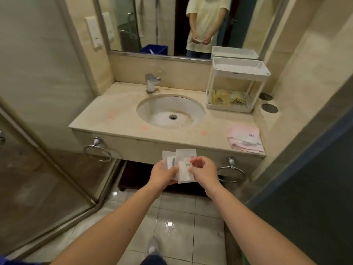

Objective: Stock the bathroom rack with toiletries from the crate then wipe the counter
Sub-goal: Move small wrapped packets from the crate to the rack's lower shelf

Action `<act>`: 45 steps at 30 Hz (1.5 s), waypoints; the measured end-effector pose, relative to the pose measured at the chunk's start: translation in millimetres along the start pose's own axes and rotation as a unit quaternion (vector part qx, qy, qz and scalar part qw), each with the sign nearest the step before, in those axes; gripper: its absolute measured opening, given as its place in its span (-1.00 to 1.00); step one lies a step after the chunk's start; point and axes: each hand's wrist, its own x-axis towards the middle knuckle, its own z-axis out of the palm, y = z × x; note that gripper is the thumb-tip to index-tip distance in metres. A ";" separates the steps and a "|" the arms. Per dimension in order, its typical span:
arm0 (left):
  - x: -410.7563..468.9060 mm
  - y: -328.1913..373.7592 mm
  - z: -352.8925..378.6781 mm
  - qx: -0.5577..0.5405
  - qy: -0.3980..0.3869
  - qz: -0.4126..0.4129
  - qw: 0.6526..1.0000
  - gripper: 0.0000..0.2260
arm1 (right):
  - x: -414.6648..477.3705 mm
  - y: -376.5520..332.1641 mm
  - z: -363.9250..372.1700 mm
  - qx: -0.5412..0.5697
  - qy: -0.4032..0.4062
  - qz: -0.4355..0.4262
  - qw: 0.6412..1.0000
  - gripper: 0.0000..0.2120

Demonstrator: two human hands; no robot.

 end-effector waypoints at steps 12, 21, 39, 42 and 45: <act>128.4 62.5 61.8 0.134 -0.092 0.035 0.986 -0.76 | 111.9 -35.7 -27.1 -0.005 0.176 -0.008 0.984 -0.95; 203.6 100.0 103.0 0.153 -0.168 0.016 0.974 -0.72 | 173.2 -57.7 -36.2 0.119 0.188 0.056 0.973 -0.86; 315.0 138.4 224.1 0.195 -0.227 0.057 0.952 -0.49 | 318.9 -63.9 -148.1 -0.089 0.168 0.025 0.981 -0.41; 349.1 147.4 251.5 0.199 -0.200 0.042 0.958 -0.31 | 362.2 -67.6 -169.1 -0.113 0.155 0.015 0.981 -0.47; 386.3 152.8 279.0 0.202 -0.174 0.040 0.963 -0.33 | 403.8 -69.7 -185.7 -0.129 0.144 0.003 0.981 -0.56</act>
